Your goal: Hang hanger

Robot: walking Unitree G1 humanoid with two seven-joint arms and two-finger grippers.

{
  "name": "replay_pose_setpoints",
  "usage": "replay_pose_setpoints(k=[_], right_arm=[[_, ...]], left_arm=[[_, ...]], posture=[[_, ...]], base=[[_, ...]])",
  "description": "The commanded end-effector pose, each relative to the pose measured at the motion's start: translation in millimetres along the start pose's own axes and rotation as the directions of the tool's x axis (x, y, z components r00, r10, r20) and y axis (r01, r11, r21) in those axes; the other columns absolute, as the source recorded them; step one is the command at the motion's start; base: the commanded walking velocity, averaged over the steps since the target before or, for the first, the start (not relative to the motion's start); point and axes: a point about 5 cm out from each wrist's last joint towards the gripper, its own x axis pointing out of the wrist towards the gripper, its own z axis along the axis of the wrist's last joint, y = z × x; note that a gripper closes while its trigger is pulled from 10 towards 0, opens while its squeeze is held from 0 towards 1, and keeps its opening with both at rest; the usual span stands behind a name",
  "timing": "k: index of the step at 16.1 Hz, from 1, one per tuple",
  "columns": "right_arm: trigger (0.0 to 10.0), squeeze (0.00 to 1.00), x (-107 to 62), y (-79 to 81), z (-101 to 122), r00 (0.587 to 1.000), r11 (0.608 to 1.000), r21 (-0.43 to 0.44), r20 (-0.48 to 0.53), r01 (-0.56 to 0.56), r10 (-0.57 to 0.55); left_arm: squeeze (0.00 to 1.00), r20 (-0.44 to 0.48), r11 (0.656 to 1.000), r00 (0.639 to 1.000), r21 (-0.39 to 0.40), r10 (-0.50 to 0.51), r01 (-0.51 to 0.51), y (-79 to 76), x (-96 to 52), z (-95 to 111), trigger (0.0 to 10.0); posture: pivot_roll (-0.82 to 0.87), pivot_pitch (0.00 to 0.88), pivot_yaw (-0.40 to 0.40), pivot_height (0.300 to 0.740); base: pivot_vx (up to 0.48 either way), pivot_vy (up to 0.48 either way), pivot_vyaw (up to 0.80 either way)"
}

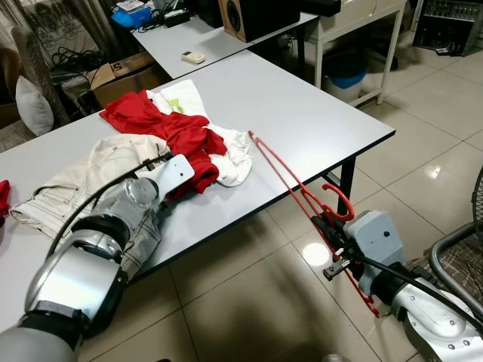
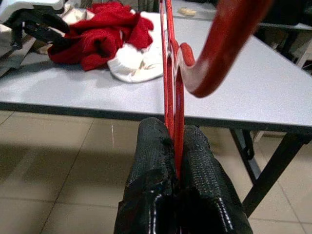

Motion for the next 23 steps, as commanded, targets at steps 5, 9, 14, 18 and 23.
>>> replay_pose_setpoints(k=[5, 9, 14, 18, 23], right_arm=[[10.0, 0.0, -0.2, 2.9, 6, 0.999, 0.999, -0.009, 0.012, -0.038, 0.038], [10.0, 0.0, -1.1, 1.5, 5, 0.998, 0.998, -0.022, -0.001, -0.062, 0.062], [10.0, 0.0, -5.9, -5.0, 6, 0.992, 0.992, -0.046, -0.029, -0.12, 0.119], [10.0, 0.0, -0.3, -9.8, 10, 0.988, 0.986, -0.062, -0.026, -0.154, 0.153], [10.0, 0.0, 1.1, -7.3, 13, 0.986, 0.984, -0.055, 0.002, -0.168, 0.169]], left_arm=[[0.0, -0.042, 0.998, 0.999, -0.06, 0.003, -0.005, -10.9, -0.1, -14, 0.7], [0.0, 0.009, 0.984, 0.996, -0.155, 0.085, -0.082, -3.2, -2.3, -15, 0.0], [0.0, 0.079, 0.968, 0.996, -0.248, 0.046, -0.025, -12.8, -1.2, -10, 0.0], [0.0, 0.168, 0.96, 0.983, -0.279, 0.07, -0.021, -6.4, -1.3, 6, 0.0], [0.0, 0.25, 0.961, 0.961, -0.272, 0.116, -0.045, 19.7, -6.7, 22, 0.0]], posture=[[-0.32, 0.006, 0.196, 0.74], [-0.33, 0.008, 0.136, 0.74], [-0.36, 0.004, 0.033, 0.74], [-0.35, 0.0, -0.01, 0.74], [-0.33, 0.0, 0.02, 0.74]], base=[[0.0, 0.0, 0.0], [0.0, 0.0, 0.0], [0.0, 0.0, 0.0], [0.0, 0.0, 0.0], [0.0, 0.0, 0.0]])
